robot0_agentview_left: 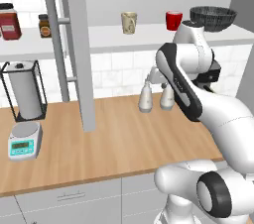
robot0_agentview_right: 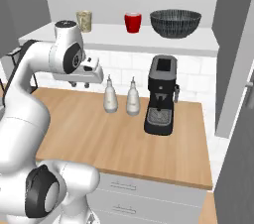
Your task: Gather all objects into one cabinet and sort the glasses and bowls to opposite sides.
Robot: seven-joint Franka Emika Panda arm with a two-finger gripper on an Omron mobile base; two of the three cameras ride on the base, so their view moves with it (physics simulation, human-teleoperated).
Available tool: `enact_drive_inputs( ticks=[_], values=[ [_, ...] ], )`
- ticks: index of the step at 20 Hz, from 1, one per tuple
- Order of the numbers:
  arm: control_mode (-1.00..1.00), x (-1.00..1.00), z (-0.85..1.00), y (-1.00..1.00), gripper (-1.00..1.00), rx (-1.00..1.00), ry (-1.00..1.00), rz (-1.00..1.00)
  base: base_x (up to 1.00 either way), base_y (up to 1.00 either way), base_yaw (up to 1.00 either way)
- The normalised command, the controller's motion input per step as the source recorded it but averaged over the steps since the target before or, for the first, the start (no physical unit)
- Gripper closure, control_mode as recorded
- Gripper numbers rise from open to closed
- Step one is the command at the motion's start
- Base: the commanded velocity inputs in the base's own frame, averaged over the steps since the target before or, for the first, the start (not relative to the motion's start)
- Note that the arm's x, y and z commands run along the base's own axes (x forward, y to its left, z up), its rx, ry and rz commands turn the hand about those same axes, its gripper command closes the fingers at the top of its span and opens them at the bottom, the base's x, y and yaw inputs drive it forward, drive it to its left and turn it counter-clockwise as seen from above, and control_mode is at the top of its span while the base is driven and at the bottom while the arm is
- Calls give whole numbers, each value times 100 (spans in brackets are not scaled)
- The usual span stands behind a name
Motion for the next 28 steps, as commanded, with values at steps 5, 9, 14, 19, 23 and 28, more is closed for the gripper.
enact_drive_inputs(
  ticks=[5, 9, 14, 19, 23, 28],
  values=[
    [100, 0, 0, 0, -100, 0, 0, 0, -29, -2, 1],
    [100, 0, 0, 0, -100, 0, 0, 0, -100, -6, 5],
    [100, 0, 0, 0, -100, 0, 0, 0, -88, 22, 7],
    [100, 0, 0, 0, -100, 0, 0, 0, -51, 83, 1],
    [100, 0, 0, 0, -100, 0, 0, 0, -13, 100, 0],
    [100, 0, 0, 0, -100, 0, 0, 0, 0, 100, 0]
  ],
)
